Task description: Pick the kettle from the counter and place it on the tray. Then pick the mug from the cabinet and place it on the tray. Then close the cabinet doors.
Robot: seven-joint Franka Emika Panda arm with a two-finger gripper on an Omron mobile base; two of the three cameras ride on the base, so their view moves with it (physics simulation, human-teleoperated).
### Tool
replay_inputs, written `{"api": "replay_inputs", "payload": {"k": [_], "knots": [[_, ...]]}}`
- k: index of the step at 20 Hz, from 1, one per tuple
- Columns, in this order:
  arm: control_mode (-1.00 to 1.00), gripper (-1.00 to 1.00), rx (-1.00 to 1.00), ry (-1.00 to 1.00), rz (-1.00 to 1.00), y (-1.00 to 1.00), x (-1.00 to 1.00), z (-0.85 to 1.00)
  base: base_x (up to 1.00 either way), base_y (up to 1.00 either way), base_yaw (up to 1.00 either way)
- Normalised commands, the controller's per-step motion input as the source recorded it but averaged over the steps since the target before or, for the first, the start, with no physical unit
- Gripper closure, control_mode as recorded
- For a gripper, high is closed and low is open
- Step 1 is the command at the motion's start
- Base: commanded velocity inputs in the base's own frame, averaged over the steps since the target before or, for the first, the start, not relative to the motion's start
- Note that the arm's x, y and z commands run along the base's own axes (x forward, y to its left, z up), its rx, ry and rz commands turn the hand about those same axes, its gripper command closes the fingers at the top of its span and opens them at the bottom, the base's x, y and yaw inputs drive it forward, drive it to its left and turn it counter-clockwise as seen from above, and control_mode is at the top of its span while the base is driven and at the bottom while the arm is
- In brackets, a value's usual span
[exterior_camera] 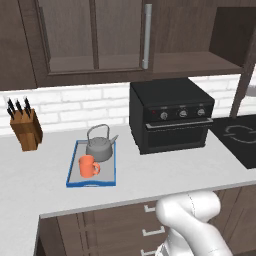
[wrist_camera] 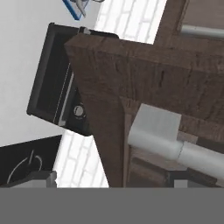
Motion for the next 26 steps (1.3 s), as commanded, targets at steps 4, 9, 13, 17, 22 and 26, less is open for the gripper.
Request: {"api": "replay_inputs", "payload": {"k": [4,9,13,17,22,26], "knots": [[-1.00,-1.00,0.00,0.00,0.15,0.30,0.57,0.01,0.00,0.00,0.00],[-1.00,-1.00,0.00,-0.08,0.16,0.38,0.65,0.00,0.00,0.00,0.00],[-1.00,-1.00,0.00,-0.09,0.15,0.34,0.77,0.00,0.00,0.00,0.00],[-1.00,-1.00,0.01,-0.01,0.07,0.19,0.96,0.00,0.00,0.00,0.00],[-1.00,-1.00,0.00,0.05,0.00,0.27,1.00,0.00,0.00,0.00,0.00],[-1.00,-1.00,0.00,0.05,0.00,0.28,0.96,-0.09,0.00,0.00,0.00]]}}
